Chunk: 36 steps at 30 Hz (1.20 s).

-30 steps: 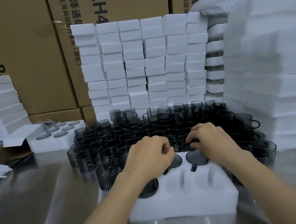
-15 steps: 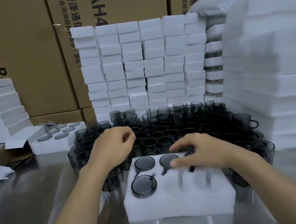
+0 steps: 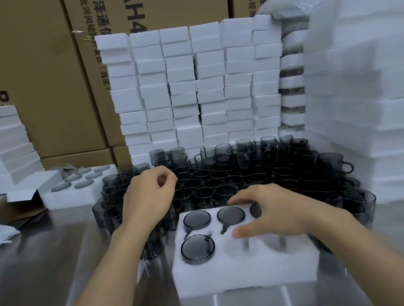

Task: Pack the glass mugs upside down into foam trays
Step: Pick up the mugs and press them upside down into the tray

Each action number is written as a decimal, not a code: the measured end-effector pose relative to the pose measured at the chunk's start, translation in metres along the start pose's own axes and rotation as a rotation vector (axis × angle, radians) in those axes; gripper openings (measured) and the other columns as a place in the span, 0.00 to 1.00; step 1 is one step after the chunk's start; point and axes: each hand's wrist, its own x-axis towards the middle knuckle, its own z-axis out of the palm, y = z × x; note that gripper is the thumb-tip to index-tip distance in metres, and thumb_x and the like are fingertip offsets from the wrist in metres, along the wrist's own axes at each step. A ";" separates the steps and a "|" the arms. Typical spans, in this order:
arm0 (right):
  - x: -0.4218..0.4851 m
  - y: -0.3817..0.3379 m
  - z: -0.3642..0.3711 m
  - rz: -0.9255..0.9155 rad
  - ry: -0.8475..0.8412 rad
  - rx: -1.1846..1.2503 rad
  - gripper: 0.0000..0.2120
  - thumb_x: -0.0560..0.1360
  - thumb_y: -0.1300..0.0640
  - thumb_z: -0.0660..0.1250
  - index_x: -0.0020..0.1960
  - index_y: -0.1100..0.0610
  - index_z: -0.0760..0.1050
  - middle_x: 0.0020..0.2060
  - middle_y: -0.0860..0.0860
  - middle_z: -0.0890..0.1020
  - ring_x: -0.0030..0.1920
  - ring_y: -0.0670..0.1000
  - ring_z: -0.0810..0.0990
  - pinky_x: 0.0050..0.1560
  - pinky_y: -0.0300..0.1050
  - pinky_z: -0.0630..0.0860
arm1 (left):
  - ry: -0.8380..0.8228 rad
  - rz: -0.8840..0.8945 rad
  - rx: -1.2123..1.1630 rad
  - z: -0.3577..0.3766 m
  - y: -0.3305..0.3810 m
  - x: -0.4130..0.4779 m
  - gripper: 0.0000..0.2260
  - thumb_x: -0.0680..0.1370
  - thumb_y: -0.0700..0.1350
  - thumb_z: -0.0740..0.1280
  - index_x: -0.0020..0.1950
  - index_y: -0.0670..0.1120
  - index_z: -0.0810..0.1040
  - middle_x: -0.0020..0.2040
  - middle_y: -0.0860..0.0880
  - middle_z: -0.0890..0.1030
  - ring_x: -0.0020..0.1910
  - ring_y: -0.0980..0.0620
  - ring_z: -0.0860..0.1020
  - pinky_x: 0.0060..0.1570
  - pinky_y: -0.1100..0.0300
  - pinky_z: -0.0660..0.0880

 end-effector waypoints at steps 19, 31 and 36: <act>0.003 -0.003 0.015 0.167 0.226 -0.189 0.21 0.72 0.31 0.70 0.62 0.37 0.79 0.54 0.40 0.75 0.54 0.48 0.79 0.52 0.49 0.76 | -0.225 0.039 0.293 0.001 -0.008 -0.004 0.09 0.82 0.56 0.67 0.43 0.58 0.81 0.39 0.59 0.83 0.39 0.57 0.81 0.36 0.58 0.73; 0.009 -0.004 0.024 0.121 0.391 -0.183 0.15 0.75 0.34 0.74 0.56 0.41 0.81 0.35 0.37 0.70 0.44 0.47 0.71 0.44 0.47 0.65 | -0.434 -0.003 0.352 -0.005 -0.002 -0.007 0.07 0.77 0.55 0.68 0.41 0.58 0.84 0.36 0.58 0.85 0.37 0.57 0.83 0.41 0.56 0.81; 0.009 -0.004 0.026 0.137 0.406 -0.174 0.15 0.74 0.34 0.74 0.56 0.40 0.81 0.35 0.37 0.70 0.44 0.47 0.71 0.41 0.46 0.65 | -0.435 -0.012 0.354 -0.009 -0.001 -0.008 0.08 0.78 0.52 0.72 0.39 0.56 0.85 0.34 0.58 0.85 0.37 0.57 0.82 0.37 0.59 0.76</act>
